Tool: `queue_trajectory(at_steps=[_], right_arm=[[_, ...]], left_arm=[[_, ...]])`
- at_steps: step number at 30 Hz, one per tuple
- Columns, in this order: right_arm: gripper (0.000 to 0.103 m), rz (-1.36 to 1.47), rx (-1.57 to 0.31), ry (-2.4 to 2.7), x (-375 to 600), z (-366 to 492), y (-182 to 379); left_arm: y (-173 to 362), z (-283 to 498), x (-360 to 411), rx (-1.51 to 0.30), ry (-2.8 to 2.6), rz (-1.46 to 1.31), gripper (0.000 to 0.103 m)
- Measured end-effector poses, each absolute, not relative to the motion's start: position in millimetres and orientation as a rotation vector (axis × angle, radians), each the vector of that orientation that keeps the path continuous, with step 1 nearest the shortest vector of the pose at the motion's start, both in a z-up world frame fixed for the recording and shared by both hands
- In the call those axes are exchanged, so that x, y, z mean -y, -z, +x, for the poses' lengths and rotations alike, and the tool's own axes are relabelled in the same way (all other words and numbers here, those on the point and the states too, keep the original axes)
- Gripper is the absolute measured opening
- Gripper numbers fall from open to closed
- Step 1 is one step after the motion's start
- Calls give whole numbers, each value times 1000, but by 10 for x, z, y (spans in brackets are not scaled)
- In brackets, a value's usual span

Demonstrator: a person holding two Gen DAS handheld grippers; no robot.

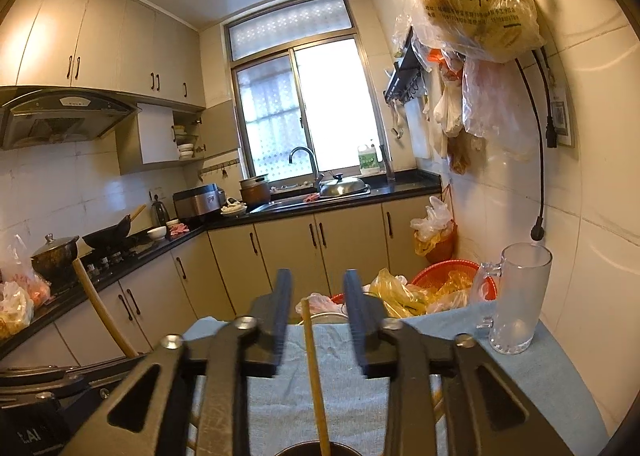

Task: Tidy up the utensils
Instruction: 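Lower both chopsticks into the black holder and open both tools, then withdraw both open tools back toward the chopsticks on the towel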

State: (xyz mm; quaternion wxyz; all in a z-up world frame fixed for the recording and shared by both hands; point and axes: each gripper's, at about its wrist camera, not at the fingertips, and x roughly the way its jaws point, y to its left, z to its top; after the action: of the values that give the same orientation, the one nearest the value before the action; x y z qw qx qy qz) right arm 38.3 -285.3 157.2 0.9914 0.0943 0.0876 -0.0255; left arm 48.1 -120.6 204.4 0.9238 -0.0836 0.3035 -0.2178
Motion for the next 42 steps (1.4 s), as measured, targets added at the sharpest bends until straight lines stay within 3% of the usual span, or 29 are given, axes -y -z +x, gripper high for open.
queue_trajectory(at_steps=[3,5,9,17,27,36,42], right_arm=[[37,181,-162,56,2844,266,-1679],[45,170,-144,67,2838,151,-1788],[56,149,-103,78,2818,-139,-2016],[81,118,-58,64,2808,-927,-2450],[89,-20,-206,71,2962,-1975,-2283],[93,-277,-539,148,3224,-2743,-1267],[93,36,-652,69,3486,-2941,-704]], left_arm=[[-2124,345,1146,-617,434,-171,18],[-2215,221,1099,-596,430,-170,30],[-2444,-127,1013,-537,432,-159,37],[-2760,-989,752,-432,403,-121,61],[-2265,-1633,328,-537,339,-163,64],[-1527,-1758,306,-723,312,-147,64],[-1091,-1667,502,-820,301,-86,64]])
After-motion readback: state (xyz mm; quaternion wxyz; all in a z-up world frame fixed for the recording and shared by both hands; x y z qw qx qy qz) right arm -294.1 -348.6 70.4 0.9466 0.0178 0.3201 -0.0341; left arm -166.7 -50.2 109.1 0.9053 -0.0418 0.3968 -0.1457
